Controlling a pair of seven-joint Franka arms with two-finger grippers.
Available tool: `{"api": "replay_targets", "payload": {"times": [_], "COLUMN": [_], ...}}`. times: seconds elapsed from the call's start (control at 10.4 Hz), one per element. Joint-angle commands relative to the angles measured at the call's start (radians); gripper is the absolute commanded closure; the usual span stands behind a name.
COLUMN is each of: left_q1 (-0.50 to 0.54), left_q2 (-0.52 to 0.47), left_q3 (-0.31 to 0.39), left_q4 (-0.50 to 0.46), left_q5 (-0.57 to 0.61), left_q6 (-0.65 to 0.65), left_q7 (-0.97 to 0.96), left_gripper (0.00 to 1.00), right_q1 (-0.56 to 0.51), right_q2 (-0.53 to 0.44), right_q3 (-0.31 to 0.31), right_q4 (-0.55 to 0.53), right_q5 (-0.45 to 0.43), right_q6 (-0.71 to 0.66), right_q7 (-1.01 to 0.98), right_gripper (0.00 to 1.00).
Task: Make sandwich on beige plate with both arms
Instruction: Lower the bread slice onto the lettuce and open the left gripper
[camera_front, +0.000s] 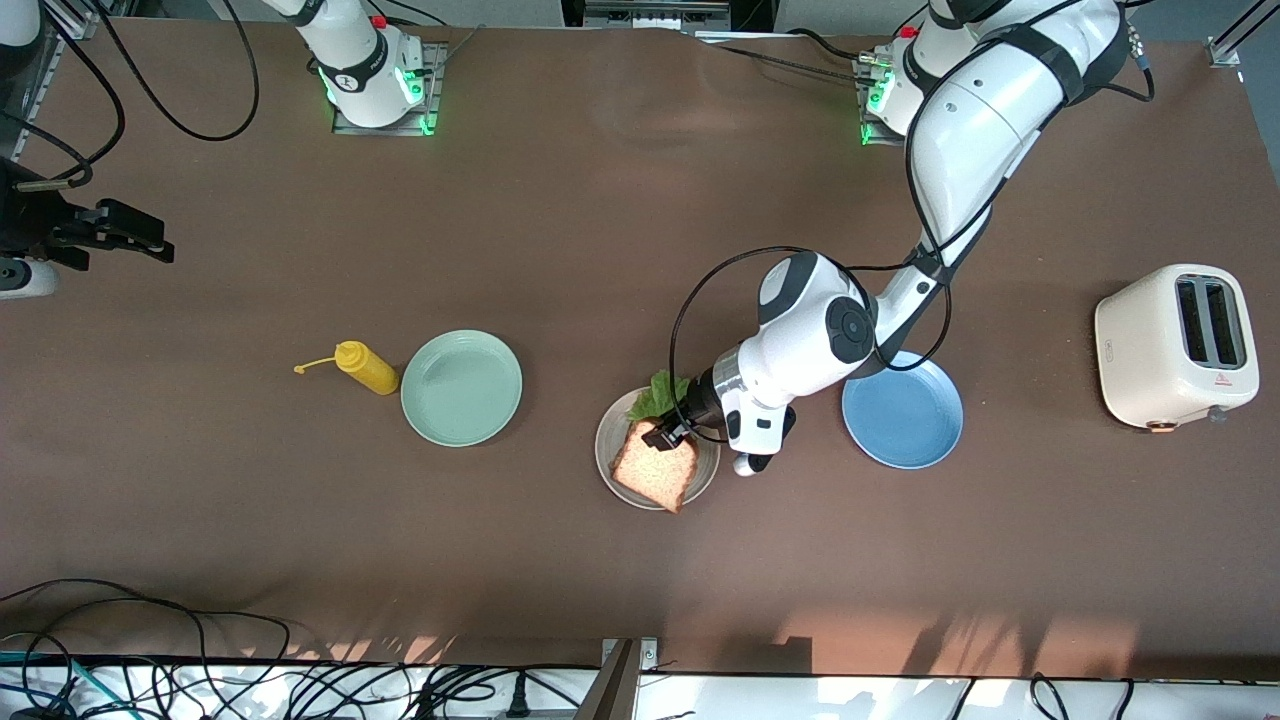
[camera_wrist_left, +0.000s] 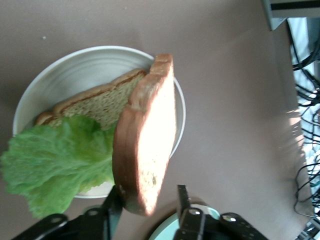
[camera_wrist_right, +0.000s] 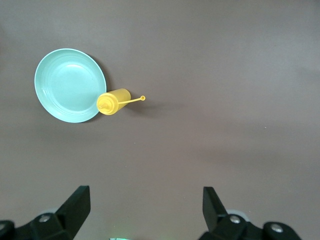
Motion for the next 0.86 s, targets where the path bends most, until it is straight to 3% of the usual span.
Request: {"api": "replay_targets", "payload": {"times": [0.0, 0.48, 0.77], "left_q1": [-0.005, 0.027, 0.081], "left_q2": [-0.019, -0.04, -0.141], "left_q3": [0.013, 0.013, 0.007], "left_q4": [-0.003, 0.003, 0.003], "left_q5": [-0.017, -0.012, 0.054], "left_q6": [-0.072, -0.335, -0.534], "left_q7": [-0.006, 0.003, 0.09], "left_gripper": [0.0, 0.0, 0.0], "right_q1": [-0.003, -0.002, -0.002], "right_q2": [0.01, 0.01, 0.01], "right_q3": [-0.012, -0.017, -0.017], "right_q4": [0.027, 0.027, 0.029], "right_q5": [-0.011, -0.011, -0.011], "right_q6": [-0.02, -0.02, -0.02], "right_q7": [0.007, 0.0, 0.001], "right_gripper": [0.0, 0.0, 0.0]}}
